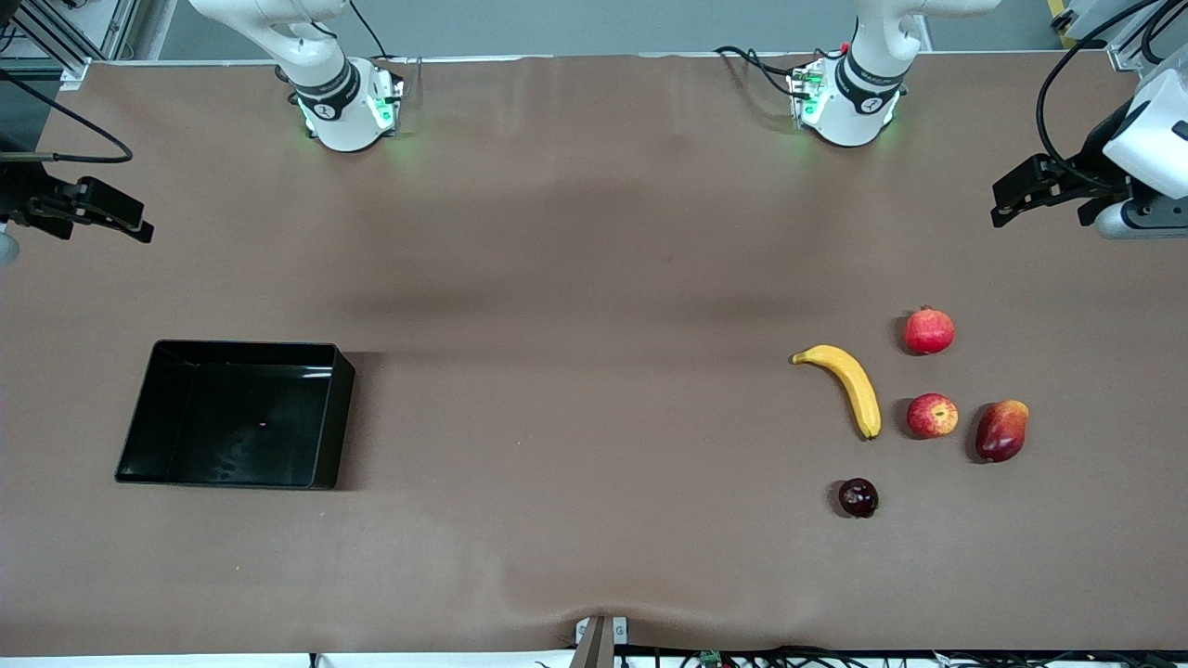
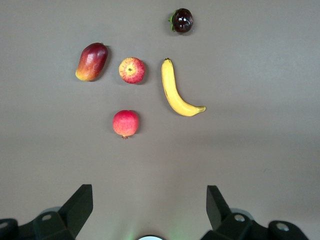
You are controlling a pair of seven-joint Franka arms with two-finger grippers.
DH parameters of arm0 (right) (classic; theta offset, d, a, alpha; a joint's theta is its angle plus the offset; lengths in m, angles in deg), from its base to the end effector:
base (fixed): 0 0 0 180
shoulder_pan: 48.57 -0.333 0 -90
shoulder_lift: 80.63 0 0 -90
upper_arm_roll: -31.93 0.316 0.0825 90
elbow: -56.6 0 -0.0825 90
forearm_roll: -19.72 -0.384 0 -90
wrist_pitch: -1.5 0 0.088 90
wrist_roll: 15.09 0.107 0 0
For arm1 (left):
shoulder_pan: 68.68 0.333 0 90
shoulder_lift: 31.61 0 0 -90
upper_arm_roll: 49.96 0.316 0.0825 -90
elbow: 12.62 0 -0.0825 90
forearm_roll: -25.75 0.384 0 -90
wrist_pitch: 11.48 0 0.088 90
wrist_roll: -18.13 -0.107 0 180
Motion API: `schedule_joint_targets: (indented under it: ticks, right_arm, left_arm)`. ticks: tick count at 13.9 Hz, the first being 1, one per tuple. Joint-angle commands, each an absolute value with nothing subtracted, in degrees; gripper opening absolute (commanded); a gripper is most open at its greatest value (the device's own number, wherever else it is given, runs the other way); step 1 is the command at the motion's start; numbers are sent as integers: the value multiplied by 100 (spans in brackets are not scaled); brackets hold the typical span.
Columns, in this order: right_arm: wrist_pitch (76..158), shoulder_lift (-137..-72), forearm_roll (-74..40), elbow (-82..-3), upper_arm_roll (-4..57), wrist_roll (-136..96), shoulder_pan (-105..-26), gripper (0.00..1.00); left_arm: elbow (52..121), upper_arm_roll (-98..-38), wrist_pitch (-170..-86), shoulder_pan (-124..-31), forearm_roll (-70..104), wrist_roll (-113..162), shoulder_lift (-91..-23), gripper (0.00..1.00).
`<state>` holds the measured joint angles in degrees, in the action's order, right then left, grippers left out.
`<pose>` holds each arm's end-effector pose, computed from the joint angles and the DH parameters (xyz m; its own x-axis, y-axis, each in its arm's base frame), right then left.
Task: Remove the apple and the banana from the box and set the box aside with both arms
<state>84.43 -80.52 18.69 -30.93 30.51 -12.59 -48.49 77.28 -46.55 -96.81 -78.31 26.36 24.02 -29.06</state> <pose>0.5410 -0.0121 0.6353 0.9946 -0.0675 -0.0790 -0.0688 -0.9975 -0.0146 0.5294 -0.0557 0.6424 0.9994 -0.0050 -0.0343 -0.0054 -0.9999 -0.0116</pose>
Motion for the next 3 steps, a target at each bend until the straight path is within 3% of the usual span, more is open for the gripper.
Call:
schedule_joint_targets:
  ticks: [1, 3]
  right_arm:
    - [8456, -8046, 1955, -3077, 3061, -1333, -4849, 100]
    - [8456, -8046, 1955, -3077, 3061, -1333, -4866, 100]
  left_arm:
    - [7615, -4680, -9603, -7826, 2628, 2481, -2959, 100]
    - [7615, -4680, -9603, -7818, 2628, 2481, -2959, 100]
